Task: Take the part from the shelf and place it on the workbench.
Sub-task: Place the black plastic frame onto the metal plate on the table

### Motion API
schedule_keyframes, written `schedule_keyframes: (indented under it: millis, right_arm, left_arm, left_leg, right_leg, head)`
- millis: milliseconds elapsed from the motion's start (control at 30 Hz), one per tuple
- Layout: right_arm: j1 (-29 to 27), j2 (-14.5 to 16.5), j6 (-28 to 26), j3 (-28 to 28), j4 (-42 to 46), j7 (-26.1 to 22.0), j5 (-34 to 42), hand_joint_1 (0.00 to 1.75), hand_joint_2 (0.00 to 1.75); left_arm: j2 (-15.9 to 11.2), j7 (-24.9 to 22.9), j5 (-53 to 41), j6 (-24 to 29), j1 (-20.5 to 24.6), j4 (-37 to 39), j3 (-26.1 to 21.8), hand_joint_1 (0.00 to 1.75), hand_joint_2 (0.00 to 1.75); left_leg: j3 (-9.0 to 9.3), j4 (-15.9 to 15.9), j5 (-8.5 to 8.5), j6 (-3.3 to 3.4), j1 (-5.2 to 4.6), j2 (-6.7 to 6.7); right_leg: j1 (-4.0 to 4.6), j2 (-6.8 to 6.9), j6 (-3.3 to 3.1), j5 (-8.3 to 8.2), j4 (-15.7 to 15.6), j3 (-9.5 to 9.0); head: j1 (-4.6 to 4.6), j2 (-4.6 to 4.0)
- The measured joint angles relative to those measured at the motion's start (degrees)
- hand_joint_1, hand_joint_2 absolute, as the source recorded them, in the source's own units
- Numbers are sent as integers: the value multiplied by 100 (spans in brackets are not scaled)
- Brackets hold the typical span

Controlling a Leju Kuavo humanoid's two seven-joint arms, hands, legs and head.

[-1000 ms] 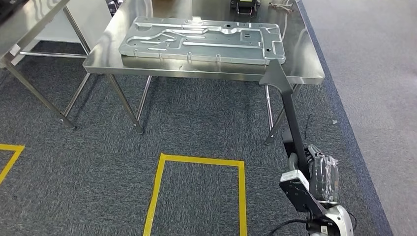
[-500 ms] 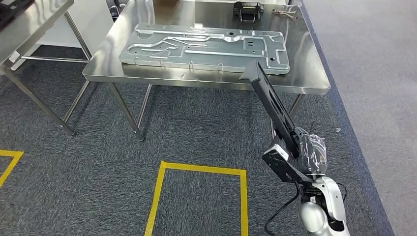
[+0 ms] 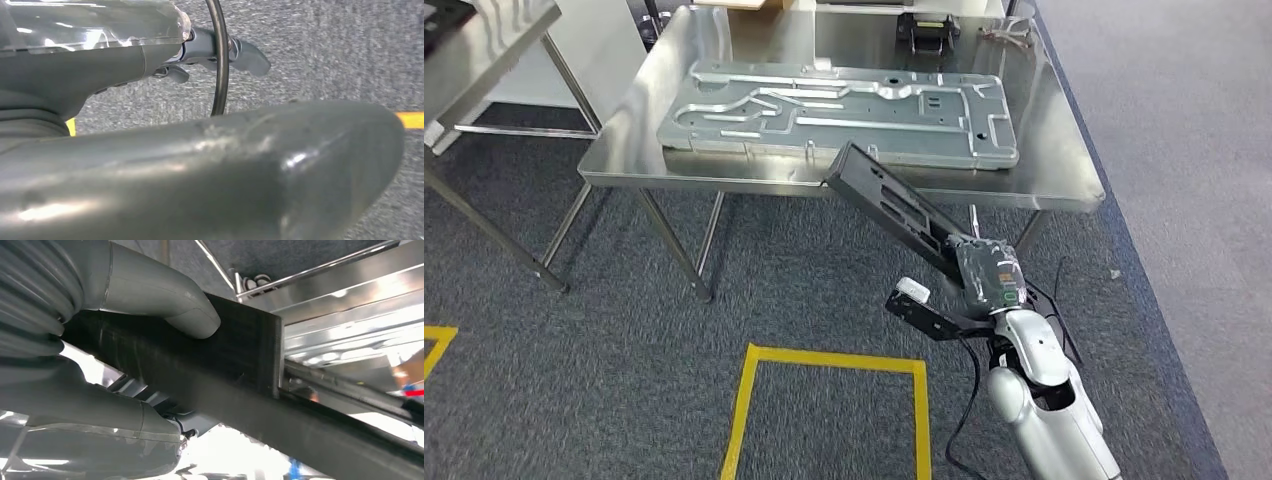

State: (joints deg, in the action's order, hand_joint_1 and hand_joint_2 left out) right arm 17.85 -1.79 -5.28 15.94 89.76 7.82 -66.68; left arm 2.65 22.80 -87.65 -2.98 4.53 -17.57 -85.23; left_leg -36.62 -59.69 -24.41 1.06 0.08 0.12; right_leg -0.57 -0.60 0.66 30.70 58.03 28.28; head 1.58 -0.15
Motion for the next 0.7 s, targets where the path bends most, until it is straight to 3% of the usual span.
schedule_keyframes:
  millis: [67, 100, 200, 233, 267, 300, 367, 433, 467, 500, 567, 600, 700]
  right_arm:
    - [247, 0, 59, 188, -166, 23, -115, 175, 175]
    - [376, 0, 83, 273, -246, 29, -159, 175, 175]
    - [699, -2, 173, 511, -458, 34, -303, 175, 175]
    - [770, -7, 215, 582, -517, 37, -364, 175, 175]
    - [831, -16, 260, 645, -570, 40, -431, 175, 175]
    - [895, -31, 305, 704, -623, 44, -505, 175, 175]
    - [1054, -72, 380, 807, -727, 50, -648, 175, 175]
    - [1223, -114, 430, 900, -832, 49, -748, 175, 175]
    - [1284, -127, 443, 945, -874, 43, -786, 175, 175]
    - [1335, -139, 455, 987, -909, 36, -818, 175, 175]
    - [1412, -158, 467, 1060, -963, 28, -877, 175, 175]
    - [1460, -168, 476, 1095, -993, 28, -901, 175, 175]
    - [1590, -180, 511, 1225, -1095, 19, -969, 175, 175]
  left_arm:
    - [-13, -9, 3, -1, 7, 22, 34, 0, 0]
    - [-21, -12, 5, -1, 12, 32, 55, 0, 0]
    - [-39, -17, 11, -1, 22, 59, 109, 0, 0]
    - [-40, -22, 13, 0, 22, 67, 120, 0, 0]
    - [-39, -29, 13, 1, 20, 73, 129, 0, 0]
    - [-38, -37, 13, 1, 18, 76, 138, 0, 0]
    - [-24, -47, 13, 0, 14, 91, 167, 0, 0]
    - [-1, -54, 14, -3, 26, 115, 206, 0, 0]
    - [10, -57, 15, -6, 32, 125, 225, 0, 0]
    - [9, -60, 17, -9, 35, 127, 242, 0, 0]
    - [0, -60, 20, -17, 35, 135, 262, 0, 0]
    - [-2, -60, 21, -21, 42, 141, 265, 0, 0]
    - [-12, -62, 27, -28, 58, 155, 270, 0, 0]
  left_leg:
    - [95, 56, -9, 79, 12, -15]
    - [150, 74, -22, 112, 15, -22]
    - [260, 89, -120, 172, 2, -32]
    - [310, 89, -165, 179, -6, -41]
    - [374, 89, -215, 183, -17, -55]
    - [453, 89, -270, 184, -30, -68]
    - [594, 97, -386, 179, -51, -83]
    - [673, 135, -479, 138, -55, -97]
    - [701, 141, -486, 107, -51, -97]
    - [746, 164, -484, 68, -51, -99]
    - [785, 87, -475, 3, -49, -82]
    - [721, -74, -491, -26, -44, -76]
    - [125, -1002, -739, -117, 17, -62]
  right_leg:
    - [-8, 13, 55, -5, 194, 57]
    - [-14, 21, 71, 41, 427, 186]
    - [-15, 32, 104, 403, 1417, 892]
    - [-13, 32, 103, 494, 1592, 1088]
    - [-5, 32, 89, 489, 1598, 1203]
    - [9, 32, 54, 347, 1424, 1229]
    - [72, 31, -84, -290, 714, 1120]
    - [148, 38, -194, -743, 159, 1013]
    - [174, 36, -222, -813, 33, 987]
    - [182, 39, -234, -780, -28, 941]
    - [143, 38, -270, -775, -141, 785]
    - [115, 42, -288, -758, -177, 698]
    - [70, 39, -301, -643, -213, 503]
  head:
    - [-2, 0]
    - [-1, 0]
    - [-2, 0]
    - [-2, 0]
    - [-2, 0]
    - [-2, 0]
    - [-1, 0]
    - [-1, 0]
    - [1, 0]
    - [-1, 0]
    - [0, 0]
    - [1, 0]
    - [2, 0]
